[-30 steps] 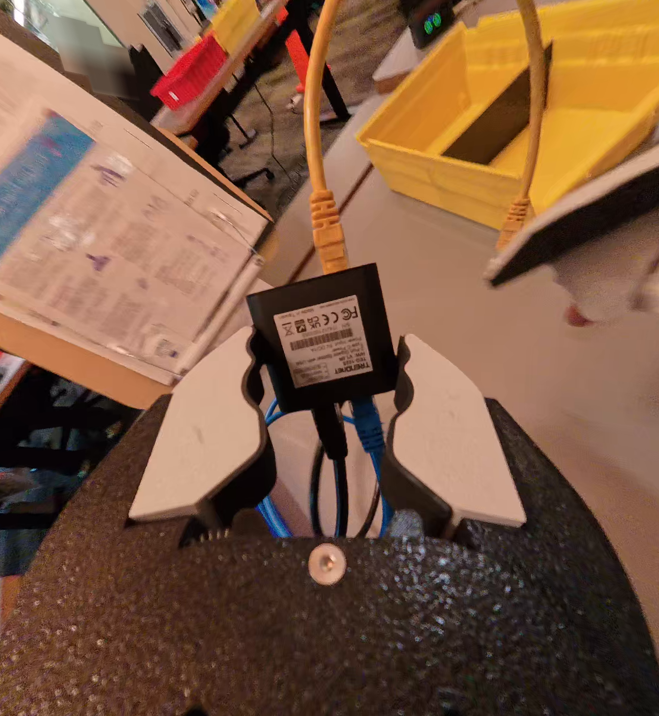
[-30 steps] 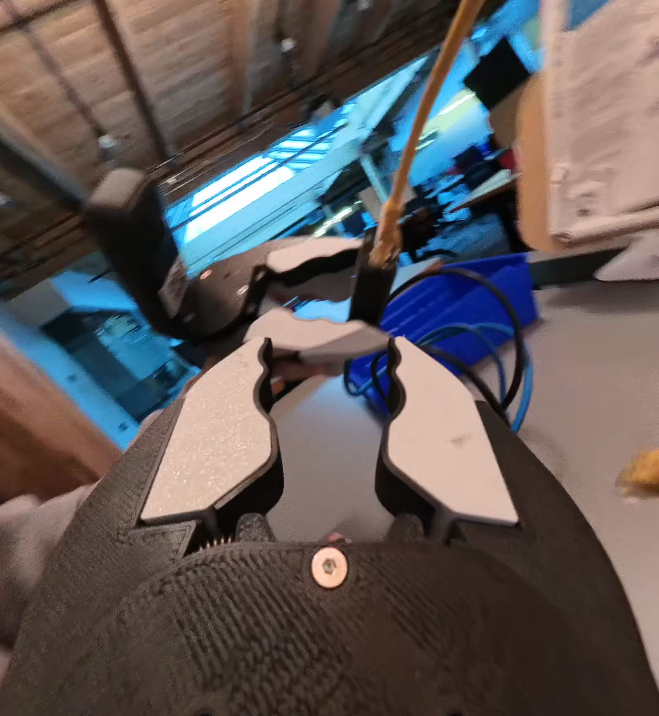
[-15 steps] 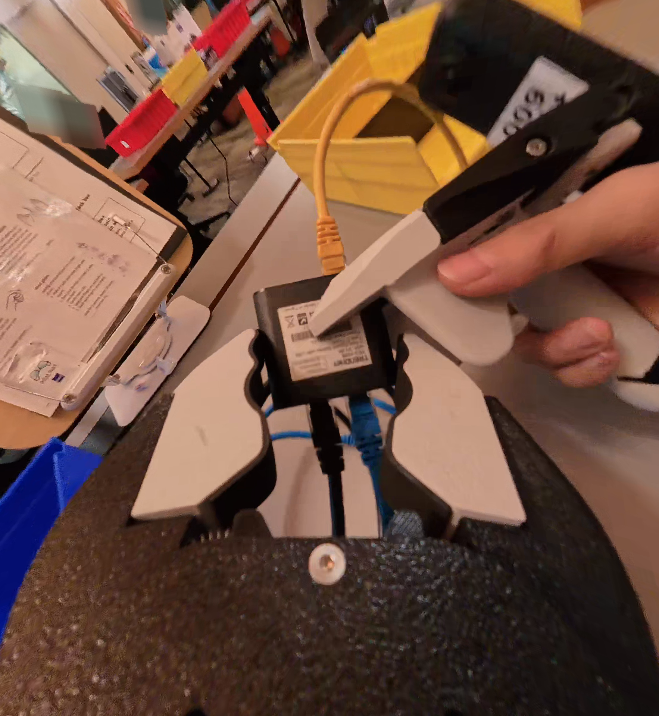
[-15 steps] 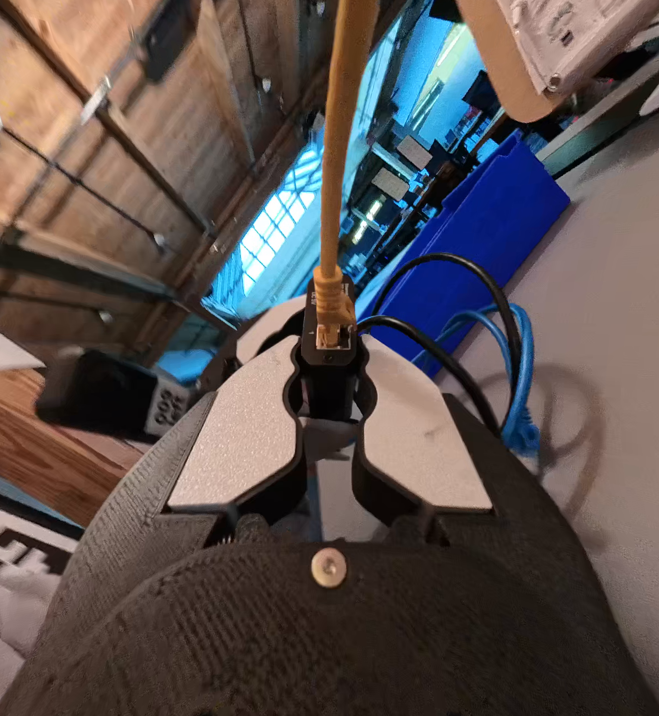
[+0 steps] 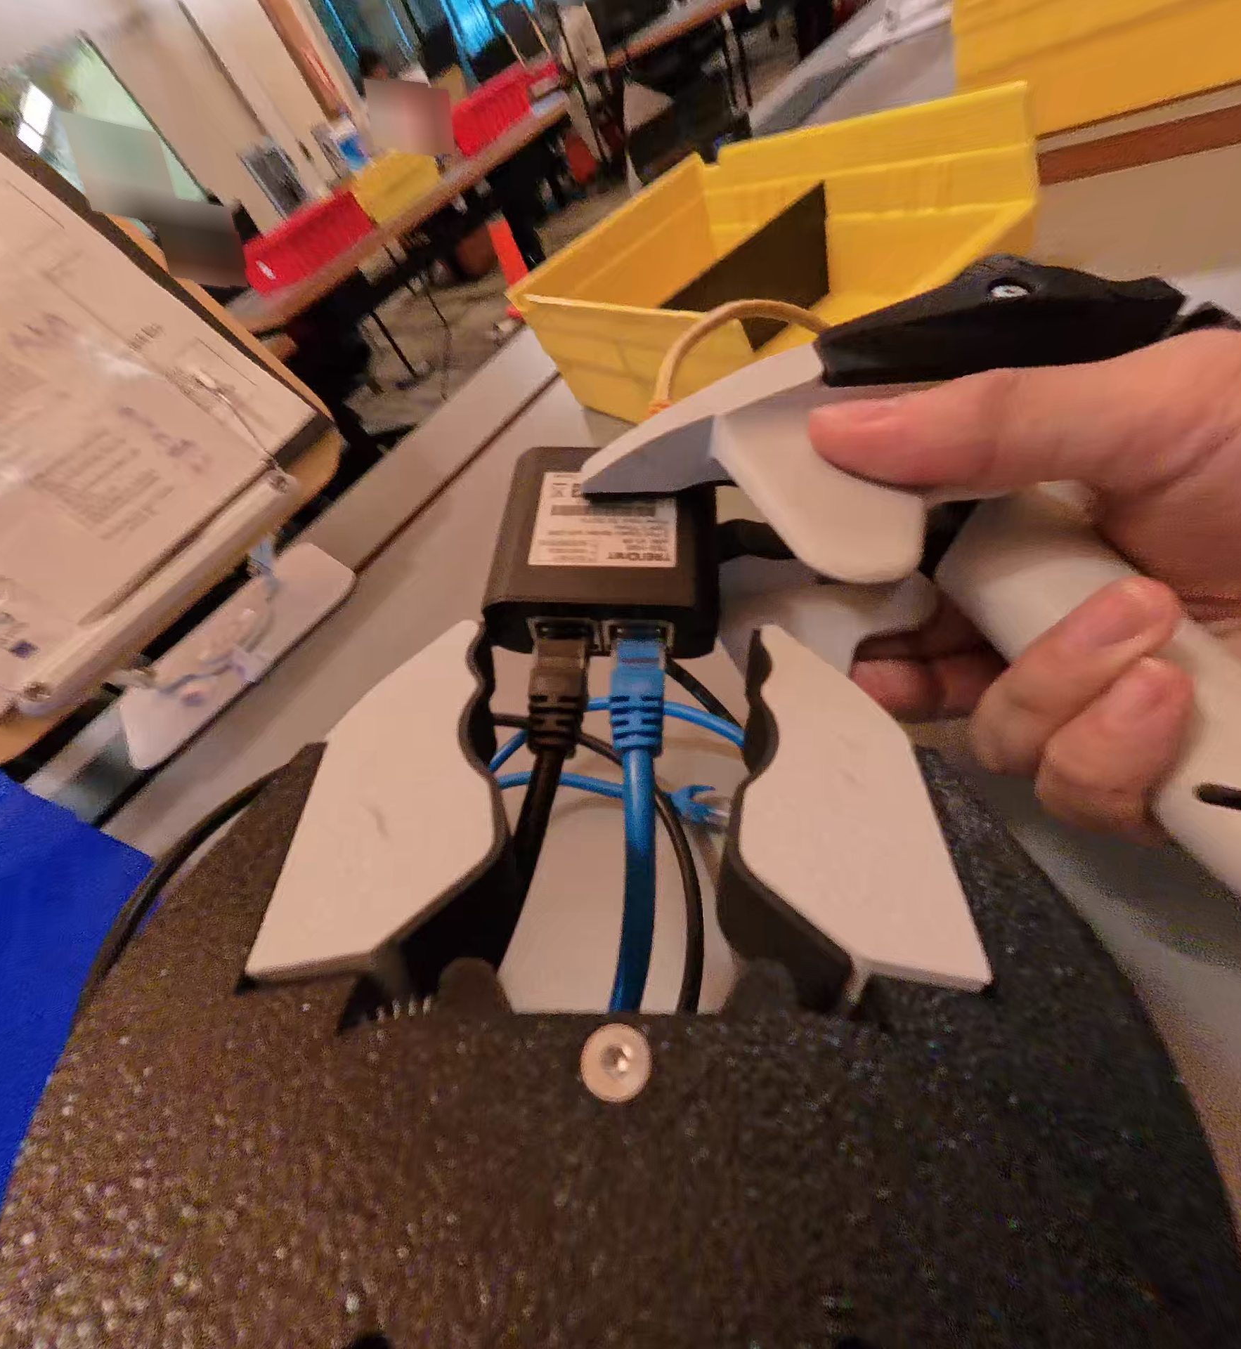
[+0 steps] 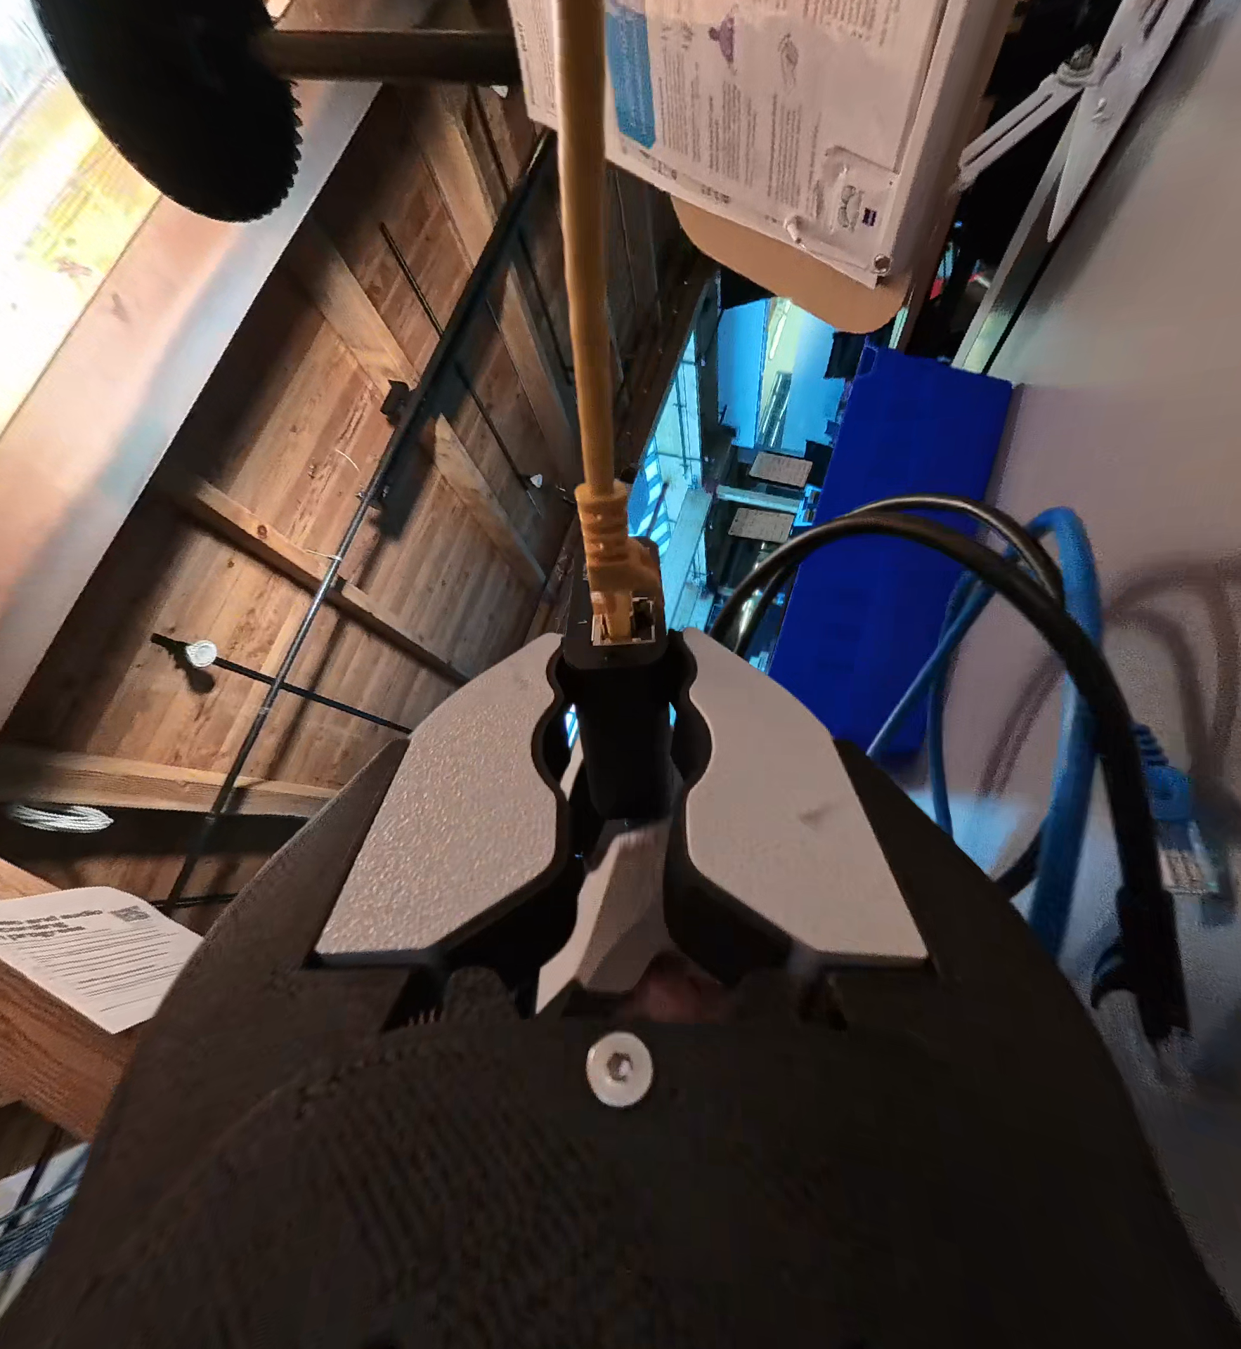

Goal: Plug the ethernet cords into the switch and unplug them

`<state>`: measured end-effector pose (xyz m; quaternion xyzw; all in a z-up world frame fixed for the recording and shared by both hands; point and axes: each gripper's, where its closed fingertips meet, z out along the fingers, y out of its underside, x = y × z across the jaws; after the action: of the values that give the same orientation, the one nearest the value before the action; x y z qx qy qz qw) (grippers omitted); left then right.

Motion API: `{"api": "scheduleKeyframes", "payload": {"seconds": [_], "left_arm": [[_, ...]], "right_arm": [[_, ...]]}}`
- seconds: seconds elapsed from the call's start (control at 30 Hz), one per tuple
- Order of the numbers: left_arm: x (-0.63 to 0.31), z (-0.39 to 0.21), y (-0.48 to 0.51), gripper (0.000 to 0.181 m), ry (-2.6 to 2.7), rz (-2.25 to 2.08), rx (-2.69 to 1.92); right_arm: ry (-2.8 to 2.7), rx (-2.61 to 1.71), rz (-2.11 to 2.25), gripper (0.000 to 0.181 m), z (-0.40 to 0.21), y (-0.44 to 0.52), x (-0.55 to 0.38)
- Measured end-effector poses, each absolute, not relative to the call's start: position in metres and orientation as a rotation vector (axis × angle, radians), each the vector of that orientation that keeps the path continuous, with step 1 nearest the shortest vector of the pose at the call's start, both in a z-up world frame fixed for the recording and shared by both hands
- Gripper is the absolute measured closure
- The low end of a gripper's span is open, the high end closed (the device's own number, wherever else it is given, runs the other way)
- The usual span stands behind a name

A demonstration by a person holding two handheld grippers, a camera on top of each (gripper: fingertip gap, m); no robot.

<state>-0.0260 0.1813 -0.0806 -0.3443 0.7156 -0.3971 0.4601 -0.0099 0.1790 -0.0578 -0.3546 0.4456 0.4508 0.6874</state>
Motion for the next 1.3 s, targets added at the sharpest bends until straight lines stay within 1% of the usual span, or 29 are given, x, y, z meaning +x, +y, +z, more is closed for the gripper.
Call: {"api": "scheduleKeyframes", "payload": {"seconds": [0.03, 0.07, 0.47, 0.53, 0.6, 0.7, 0.73, 0.77, 0.8, 1.07, 1.2, 1.3], "left_arm": [[-0.026, -0.078, 0.183, 0.123, 1.725, -0.987, -0.831], [-0.027, -0.077, 0.183, 0.124, 1.707, -1.016, -0.817], [-0.04, -0.073, 0.186, 0.122, 1.638, -1.221, -0.666], [-0.044, -0.07, 0.182, 0.117, 1.636, -1.285, -0.649], [-0.047, -0.068, 0.182, 0.117, 1.629, -1.335, -0.642], [-0.051, -0.067, 0.179, 0.112, 1.649, -1.354, -0.611], [-0.051, -0.068, 0.179, 0.113, 1.652, -1.336, -0.603], [-0.049, -0.068, 0.181, 0.121, 1.644, -1.311, -0.609], [-0.049, -0.069, 0.181, 0.122, 1.641, -1.301, -0.611], [-0.055, -0.071, 0.184, 0.123, 1.678, -1.403, -0.63], [-0.055, -0.071, 0.189, 0.123, 1.682, -1.386, -0.639], [-0.054, -0.072, 0.194, 0.123, 1.693, -1.369, -0.666]], "right_arm": [[0.992, -0.798, 0.992, 0.157, -0.057, 0.179, -0.012], [0.991, -0.799, 0.976, 0.157, -0.056, 0.178, -0.013], [0.968, -0.876, 0.954, 0.156, -0.054, 0.186, -0.032], [0.955, -0.877, 0.961, 0.155, -0.051, 0.186, -0.034], [0.94, -0.907, 0.963, 0.155, -0.051, 0.187, -0.037], [0.938, -0.908, 0.948, 0.155, -0.051, 0.187, -0.042], [0.955, -0.859, 0.928, 0.155, -0.05, 0.183, -0.04], [0.968, -0.831, 0.923, 0.155, -0.051, 0.182, -0.04], [0.968, -0.822, 0.926, 0.155, -0.052, 0.182, -0.041], [0.876, -0.947, 0.92, 0.154, -0.053, 0.184, -0.05], [0.924, -0.981, 0.879, 0.143, -0.06, 0.179, -0.045], [0.95, -0.982, 0.837, 0.148, -0.061, 0.175, -0.043]]}}
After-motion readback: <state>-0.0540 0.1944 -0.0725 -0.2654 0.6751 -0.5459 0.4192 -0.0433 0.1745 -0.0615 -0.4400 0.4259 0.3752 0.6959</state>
